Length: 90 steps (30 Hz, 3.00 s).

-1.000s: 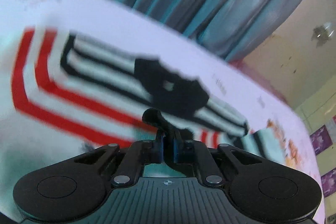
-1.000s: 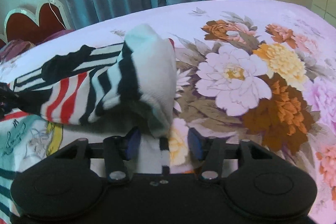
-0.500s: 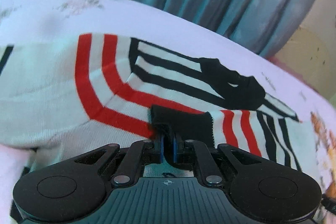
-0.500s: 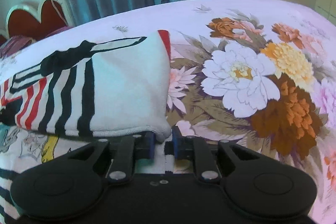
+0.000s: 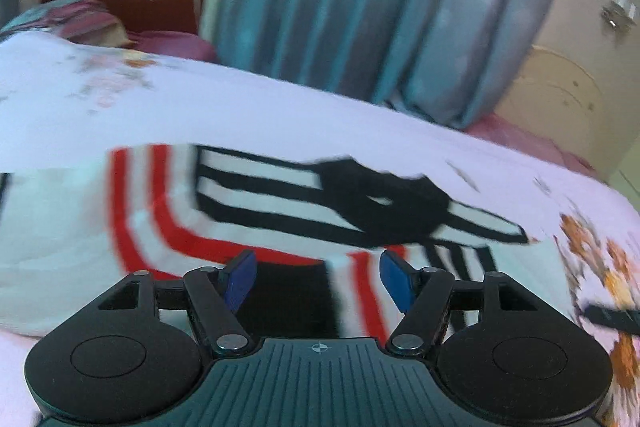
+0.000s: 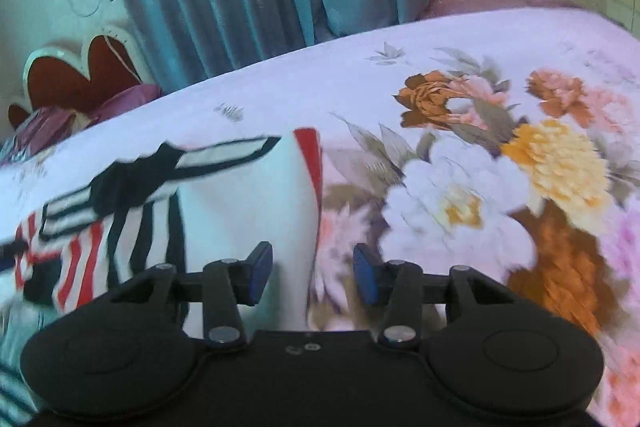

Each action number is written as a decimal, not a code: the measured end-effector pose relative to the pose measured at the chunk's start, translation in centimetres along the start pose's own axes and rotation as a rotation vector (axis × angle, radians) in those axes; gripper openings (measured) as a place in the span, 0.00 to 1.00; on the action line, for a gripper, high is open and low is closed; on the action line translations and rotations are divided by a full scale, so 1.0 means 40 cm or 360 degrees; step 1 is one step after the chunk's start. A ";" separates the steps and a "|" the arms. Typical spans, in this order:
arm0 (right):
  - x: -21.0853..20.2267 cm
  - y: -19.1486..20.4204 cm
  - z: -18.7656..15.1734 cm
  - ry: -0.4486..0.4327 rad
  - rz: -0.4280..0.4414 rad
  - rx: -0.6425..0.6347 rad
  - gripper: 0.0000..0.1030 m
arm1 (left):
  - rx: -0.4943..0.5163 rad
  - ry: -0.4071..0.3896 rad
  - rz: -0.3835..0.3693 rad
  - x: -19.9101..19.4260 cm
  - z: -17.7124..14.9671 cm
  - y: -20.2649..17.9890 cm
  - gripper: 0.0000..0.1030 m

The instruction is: Fold small clothes

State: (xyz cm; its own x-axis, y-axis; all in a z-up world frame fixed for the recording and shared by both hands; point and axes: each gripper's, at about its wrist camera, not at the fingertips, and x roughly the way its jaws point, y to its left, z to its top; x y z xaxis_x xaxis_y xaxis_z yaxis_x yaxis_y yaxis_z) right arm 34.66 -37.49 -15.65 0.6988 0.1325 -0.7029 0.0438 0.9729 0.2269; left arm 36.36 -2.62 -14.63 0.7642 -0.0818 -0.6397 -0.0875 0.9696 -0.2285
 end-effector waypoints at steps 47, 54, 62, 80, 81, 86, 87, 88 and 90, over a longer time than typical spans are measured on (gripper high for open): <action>0.008 0.452 -0.103 0.0062 0.0353 -0.0383 0.44 | -0.0516 0.0057 0.0594 -0.233 -0.082 0.484 0.86; 0.012 0.591 -0.146 0.0089 0.0440 -0.0434 0.45 | -0.0757 0.0008 0.0725 -0.279 -0.114 0.695 0.86; 0.037 0.674 -0.173 0.0114 0.0426 -0.0497 0.46 | -0.0971 -0.0175 0.0750 -0.263 -0.121 0.872 0.86; 0.161 0.734 -0.183 0.0201 0.0310 -0.0568 0.46 | -0.0686 -0.0446 0.0548 -0.287 0.007 0.792 0.04; 0.150 0.730 -0.176 0.0187 0.0334 -0.0543 0.46 | -0.0624 -0.0459 0.0484 -0.287 0.030 0.750 0.04; 0.087 0.671 -0.138 0.0124 0.0418 -0.0371 0.46 | -0.0274 -0.0457 0.0121 -0.264 0.108 0.491 0.04; 0.078 0.656 -0.129 0.0112 0.0422 -0.0346 0.46 | -0.0218 -0.0427 0.0036 -0.247 0.113 0.436 0.04; 0.064 0.636 -0.121 0.0096 0.0422 -0.0317 0.46 | -0.0171 -0.0405 -0.0032 -0.231 0.114 0.385 0.04; 0.036 0.588 -0.105 0.0061 0.0418 -0.0256 0.47 | -0.0061 -0.0344 -0.0165 -0.188 0.102 0.274 0.04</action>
State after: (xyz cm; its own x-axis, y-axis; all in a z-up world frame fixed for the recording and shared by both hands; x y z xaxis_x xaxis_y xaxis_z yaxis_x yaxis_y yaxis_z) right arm 33.71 -13.60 -14.16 0.6435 0.3876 -0.6601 -0.2505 0.9215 0.2968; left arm 32.27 9.57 -9.33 0.8889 -0.1252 -0.4407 -0.0226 0.9488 -0.3150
